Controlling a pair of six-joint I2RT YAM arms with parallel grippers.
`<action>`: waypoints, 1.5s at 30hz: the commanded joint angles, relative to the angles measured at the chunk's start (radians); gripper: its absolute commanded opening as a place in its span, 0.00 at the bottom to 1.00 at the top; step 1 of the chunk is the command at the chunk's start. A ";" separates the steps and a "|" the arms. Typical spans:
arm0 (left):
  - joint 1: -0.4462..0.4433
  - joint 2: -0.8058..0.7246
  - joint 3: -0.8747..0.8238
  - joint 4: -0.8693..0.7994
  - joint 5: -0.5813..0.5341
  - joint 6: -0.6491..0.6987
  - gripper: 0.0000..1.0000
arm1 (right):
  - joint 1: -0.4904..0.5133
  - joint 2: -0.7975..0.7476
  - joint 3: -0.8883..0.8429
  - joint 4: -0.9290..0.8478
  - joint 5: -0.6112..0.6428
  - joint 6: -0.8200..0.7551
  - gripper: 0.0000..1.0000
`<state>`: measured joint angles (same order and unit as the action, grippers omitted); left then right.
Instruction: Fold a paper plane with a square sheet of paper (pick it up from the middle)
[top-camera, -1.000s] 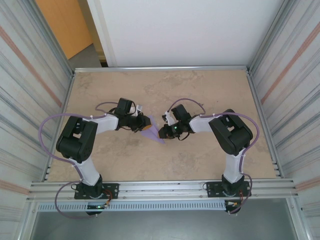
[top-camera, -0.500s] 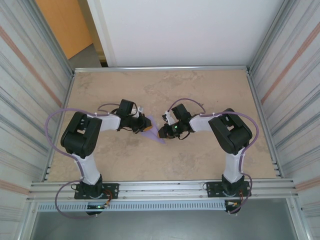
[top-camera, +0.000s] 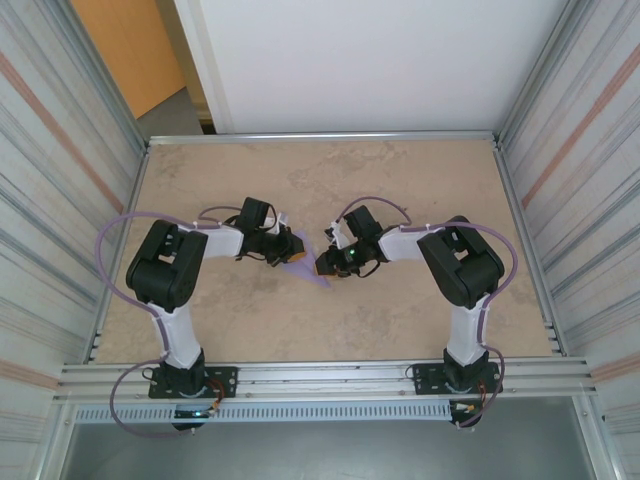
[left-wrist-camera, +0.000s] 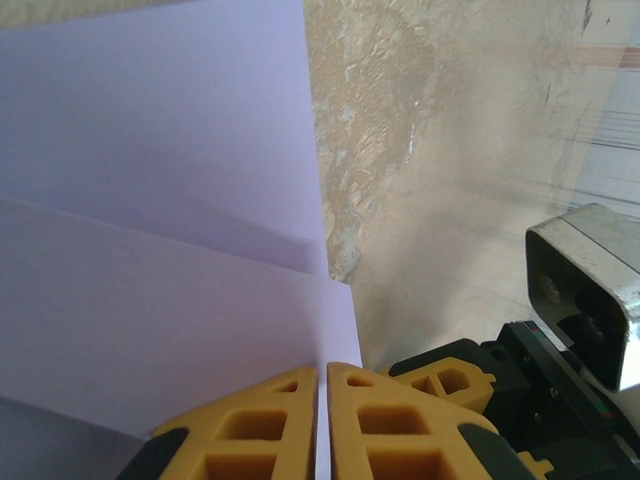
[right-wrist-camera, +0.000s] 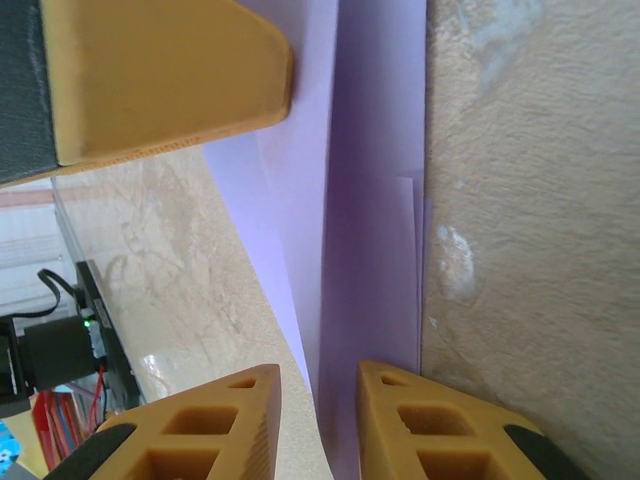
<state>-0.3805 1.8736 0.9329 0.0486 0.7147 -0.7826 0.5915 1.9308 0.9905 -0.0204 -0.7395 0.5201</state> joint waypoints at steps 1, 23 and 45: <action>0.004 0.006 0.021 -0.029 0.028 0.026 0.11 | -0.009 -0.022 0.000 -0.128 -0.009 0.003 0.26; 0.004 0.038 0.043 -0.025 0.032 0.042 0.11 | -0.019 0.028 -0.006 -0.191 0.035 -0.035 0.18; 0.004 0.085 0.070 -0.045 0.031 0.055 0.11 | -0.022 0.047 0.006 -0.209 0.037 -0.034 0.16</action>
<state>-0.3805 1.9358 0.9791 0.0269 0.7376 -0.7547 0.5755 1.9358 1.0050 -0.1318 -0.7387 0.5076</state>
